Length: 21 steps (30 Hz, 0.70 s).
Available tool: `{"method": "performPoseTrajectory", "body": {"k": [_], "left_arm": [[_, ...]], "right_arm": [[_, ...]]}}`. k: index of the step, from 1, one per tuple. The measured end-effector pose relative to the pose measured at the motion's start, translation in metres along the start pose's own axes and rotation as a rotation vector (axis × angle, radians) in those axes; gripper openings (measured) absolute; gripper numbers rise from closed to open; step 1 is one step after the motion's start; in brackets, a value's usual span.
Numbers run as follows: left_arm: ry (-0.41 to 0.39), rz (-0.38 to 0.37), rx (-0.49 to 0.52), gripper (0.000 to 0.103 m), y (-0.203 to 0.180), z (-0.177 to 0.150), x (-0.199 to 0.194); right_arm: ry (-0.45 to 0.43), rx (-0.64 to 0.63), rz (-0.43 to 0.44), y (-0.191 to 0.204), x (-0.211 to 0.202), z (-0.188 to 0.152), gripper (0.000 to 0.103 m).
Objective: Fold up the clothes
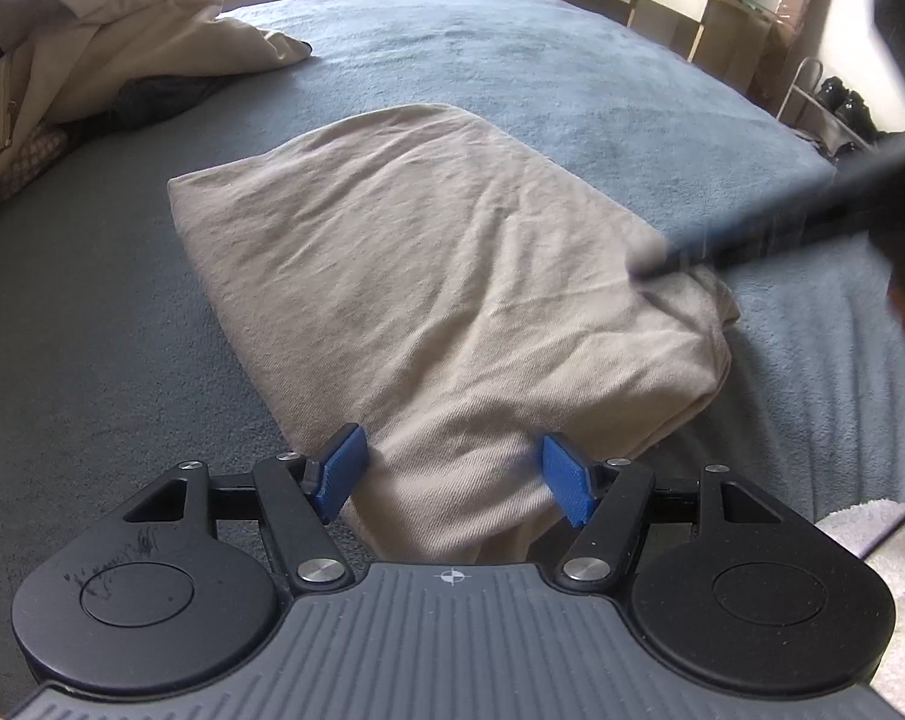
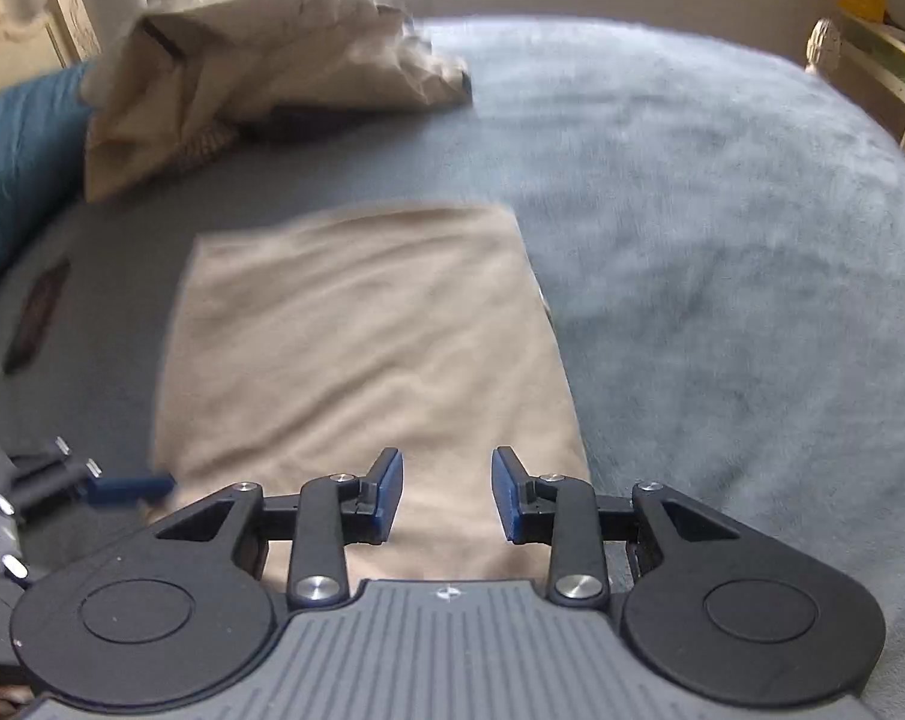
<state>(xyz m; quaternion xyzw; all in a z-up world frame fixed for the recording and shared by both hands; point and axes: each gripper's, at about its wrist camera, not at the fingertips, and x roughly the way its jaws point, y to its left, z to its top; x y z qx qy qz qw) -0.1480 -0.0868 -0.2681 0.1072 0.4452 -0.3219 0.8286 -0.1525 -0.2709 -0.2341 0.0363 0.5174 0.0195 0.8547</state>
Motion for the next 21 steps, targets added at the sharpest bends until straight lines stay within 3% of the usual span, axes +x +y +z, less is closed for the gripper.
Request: {"method": "performPoseTrajectory", "body": {"k": [6, 14, 18, 21], "left_arm": [[0.001, -0.016, -0.042, 0.065, 0.008, 0.011, -0.011], [-0.082, -0.021, -0.037, 0.065, 0.007, 0.04, -0.026], [-0.041, 0.012, -0.043, 0.064, 0.005, 0.049, -0.004], [0.043, 0.035, -0.073, 0.063, 0.01, 0.045, 0.017]], "right_arm": [[-0.007, 0.045, 0.023, -0.008, 0.011, -0.014, 0.035], [-0.011, 0.043, 0.027, -0.007, 0.01, -0.015, 0.036], [-0.008, 0.045, 0.032, -0.008, 0.01, -0.015, 0.036], [-0.007, 0.049, 0.037, -0.009, 0.01, -0.014, 0.036]]}}
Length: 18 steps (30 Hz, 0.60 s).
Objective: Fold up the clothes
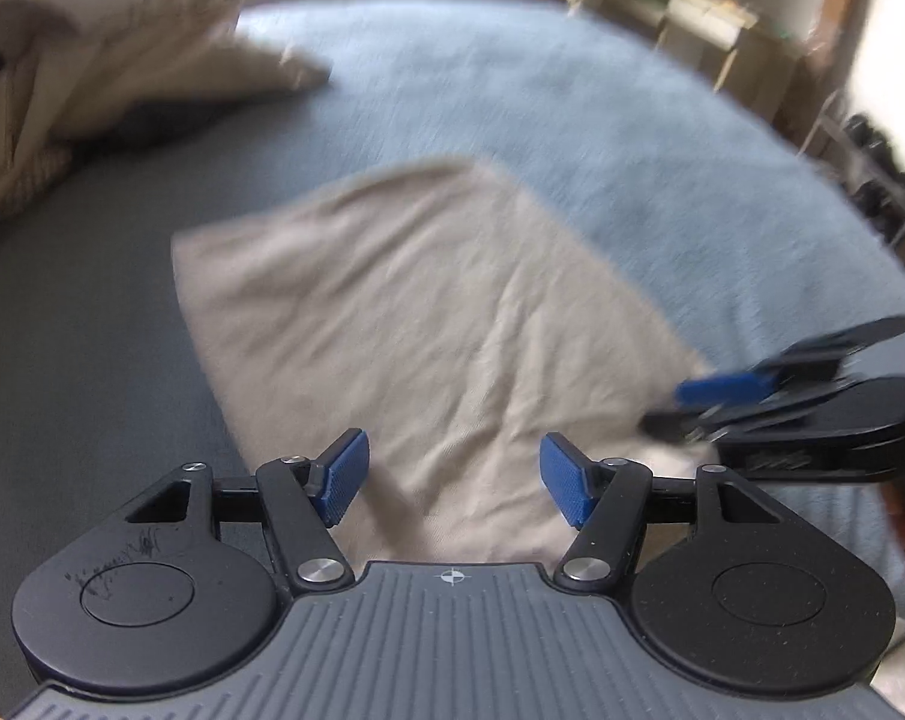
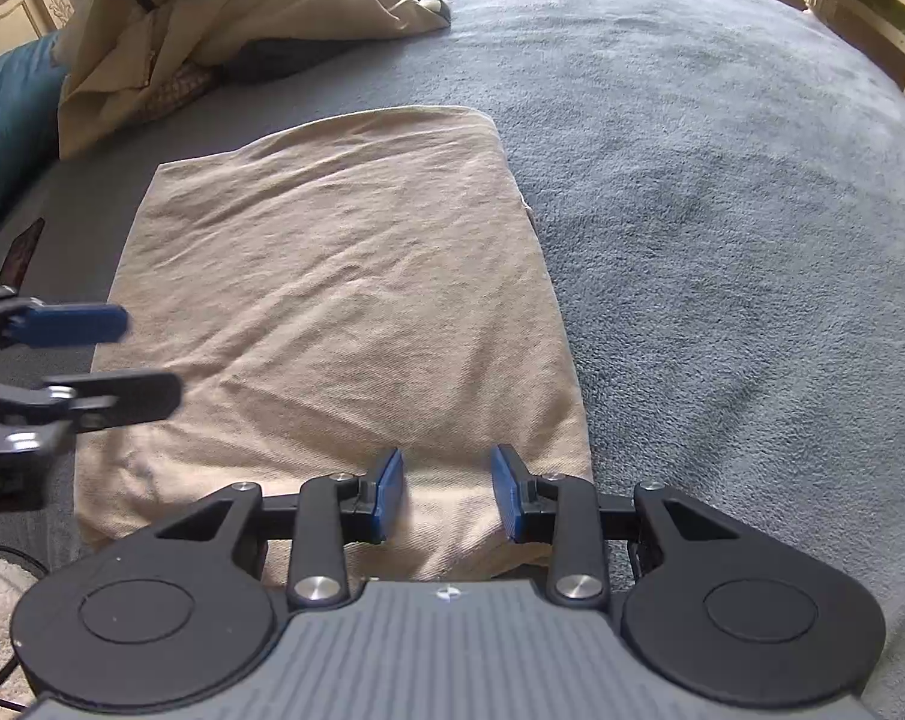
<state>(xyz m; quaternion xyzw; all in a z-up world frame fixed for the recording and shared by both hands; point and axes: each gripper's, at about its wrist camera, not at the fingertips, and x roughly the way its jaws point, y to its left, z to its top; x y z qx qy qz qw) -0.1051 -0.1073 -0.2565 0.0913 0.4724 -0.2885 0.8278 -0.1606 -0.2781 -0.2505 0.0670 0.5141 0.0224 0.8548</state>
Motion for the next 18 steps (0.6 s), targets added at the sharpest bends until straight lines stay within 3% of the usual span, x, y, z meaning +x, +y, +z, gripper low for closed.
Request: {"method": "performPoseTrajectory", "body": {"k": [9, 18], "left_arm": [[0.02, -0.013, -0.022, 0.065, 0.006, -0.001, 0.001], [0.055, 0.006, -0.036, 0.066, 0.001, 0.005, 0.004]], "right_arm": [[0.018, -0.008, 0.008, 0.0, -0.005, 0.008, 0.036], [-0.117, -0.048, 0.053, 0.008, -0.036, 0.055, 0.036]]}}
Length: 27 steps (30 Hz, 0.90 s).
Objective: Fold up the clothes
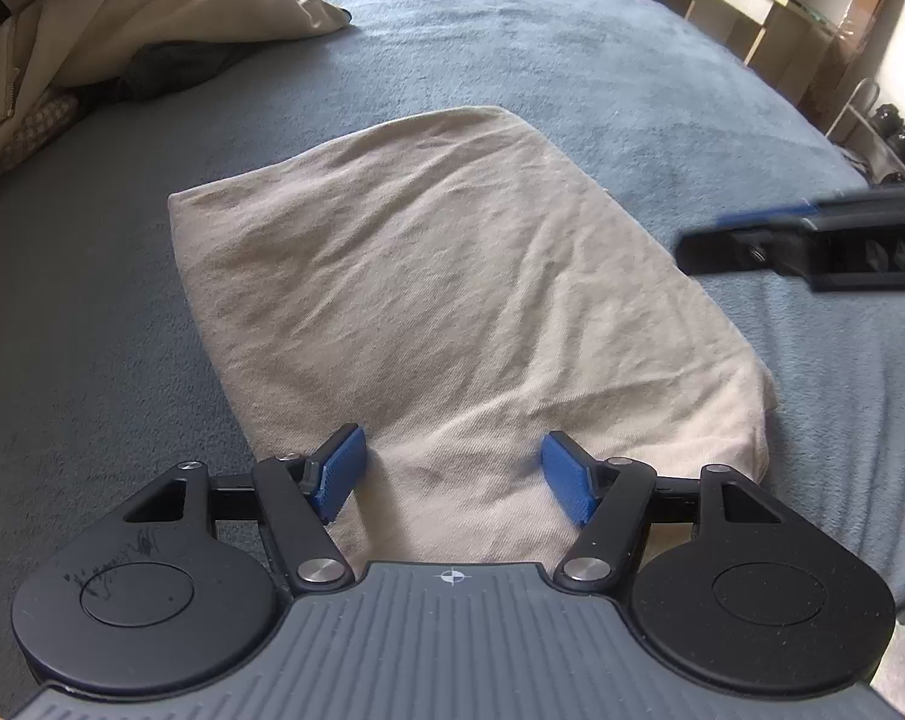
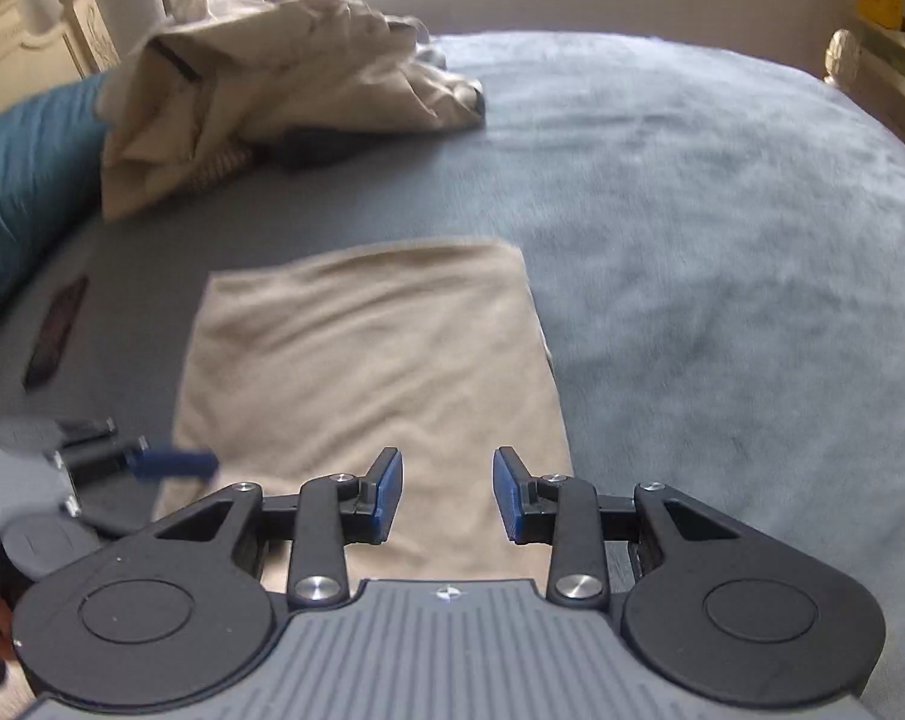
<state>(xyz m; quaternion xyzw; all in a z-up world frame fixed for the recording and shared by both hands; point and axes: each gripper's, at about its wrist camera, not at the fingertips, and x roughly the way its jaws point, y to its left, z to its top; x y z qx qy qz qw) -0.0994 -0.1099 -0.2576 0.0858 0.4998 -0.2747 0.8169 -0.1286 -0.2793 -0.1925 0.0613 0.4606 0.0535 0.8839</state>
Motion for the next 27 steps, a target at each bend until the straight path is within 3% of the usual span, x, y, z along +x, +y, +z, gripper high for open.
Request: {"method": "performPoseTrajectory", "body": {"k": [5, 10, 20, 27], "left_arm": [[0.009, 0.003, -0.003, 0.068, 0.001, 0.002, 0.001], [0.01, 0.001, 0.0, 0.069, 0.001, 0.002, 0.002], [-0.049, -0.002, 0.008, 0.069, 0.004, 0.022, -0.008], [0.012, 0.056, -0.019, 0.069, 0.008, 0.031, 0.015]], "right_arm": [[0.03, -0.024, -0.003, 0.004, 0.028, 0.006, 0.036], [0.132, -0.022, -0.008, -0.003, 0.065, -0.018, 0.036], [0.127, 0.026, 0.02, -0.01, 0.065, -0.02, 0.037], [0.135, 0.025, 0.03, -0.012, 0.064, -0.018, 0.037]]}}
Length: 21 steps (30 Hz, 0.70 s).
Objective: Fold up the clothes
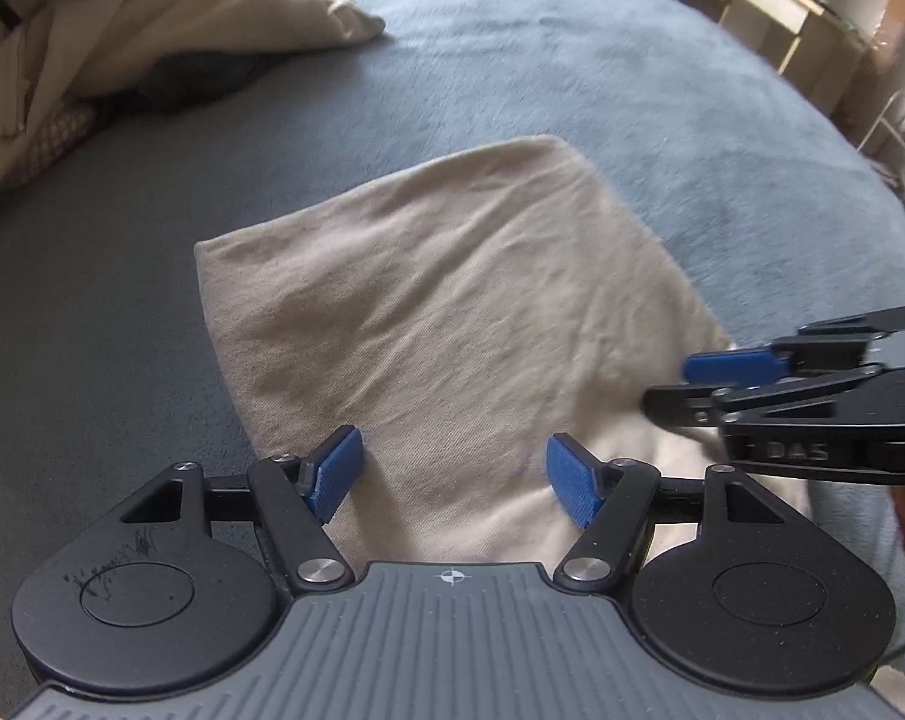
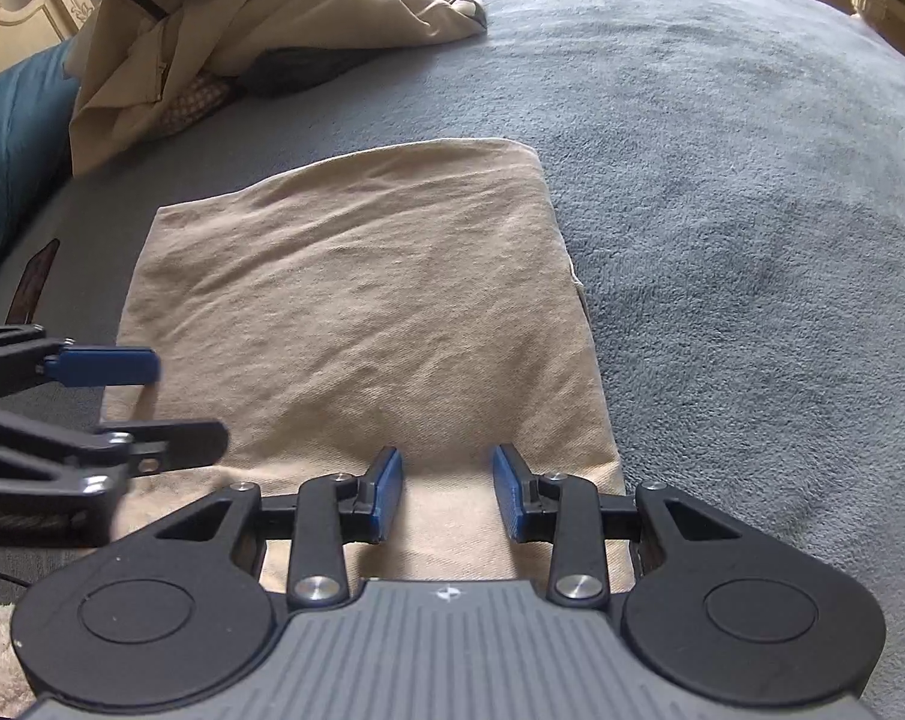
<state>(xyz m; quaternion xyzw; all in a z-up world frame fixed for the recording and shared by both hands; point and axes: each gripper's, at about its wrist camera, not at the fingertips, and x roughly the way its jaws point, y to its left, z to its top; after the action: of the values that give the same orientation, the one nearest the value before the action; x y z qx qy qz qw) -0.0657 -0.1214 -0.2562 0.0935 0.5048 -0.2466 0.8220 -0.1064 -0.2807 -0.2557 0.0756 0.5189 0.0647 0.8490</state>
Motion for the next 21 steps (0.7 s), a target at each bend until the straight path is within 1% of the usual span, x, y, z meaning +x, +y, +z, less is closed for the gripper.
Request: {"method": "performPoseTrajectory", "body": {"k": [2, 3, 7, 9, 12, 15, 17, 21], "left_arm": [[0.009, 0.01, 0.012, 0.07, -0.002, 0.0, 0.001], [0.015, 0.01, 0.012, 0.07, -0.002, 0.001, 0.002], [0.041, 0.0, -0.021, 0.07, 0.001, 0.004, 0.002], [0.052, -0.001, -0.031, 0.07, 0.001, 0.006, 0.002], [0.066, -0.002, -0.043, 0.071, 0.002, 0.008, 0.002], [0.068, -0.003, -0.042, 0.072, 0.0, 0.008, 0.002], [0.069, -0.002, -0.039, 0.073, -0.001, 0.008, 0.002], [0.069, 0.002, -0.035, 0.077, -0.004, 0.008, 0.003]], "right_arm": [[0.016, -0.011, -0.001, 0.001, -0.003, 0.006, 0.037], [0.006, -0.019, 0.002, 0.002, -0.006, 0.01, 0.037], [-0.072, -0.035, 0.004, 0.001, -0.017, 0.036, 0.037], [-0.095, -0.019, 0.019, -0.002, -0.014, 0.051, 0.036], [-0.104, -0.013, 0.029, -0.003, 0.0, 0.066, 0.035], [-0.069, -0.004, 0.037, -0.005, 0.023, 0.068, 0.035], [-0.057, -0.007, 0.04, -0.009, 0.035, 0.062, 0.035], [-0.066, -0.003, 0.053, -0.012, 0.035, 0.057, 0.035]]}}
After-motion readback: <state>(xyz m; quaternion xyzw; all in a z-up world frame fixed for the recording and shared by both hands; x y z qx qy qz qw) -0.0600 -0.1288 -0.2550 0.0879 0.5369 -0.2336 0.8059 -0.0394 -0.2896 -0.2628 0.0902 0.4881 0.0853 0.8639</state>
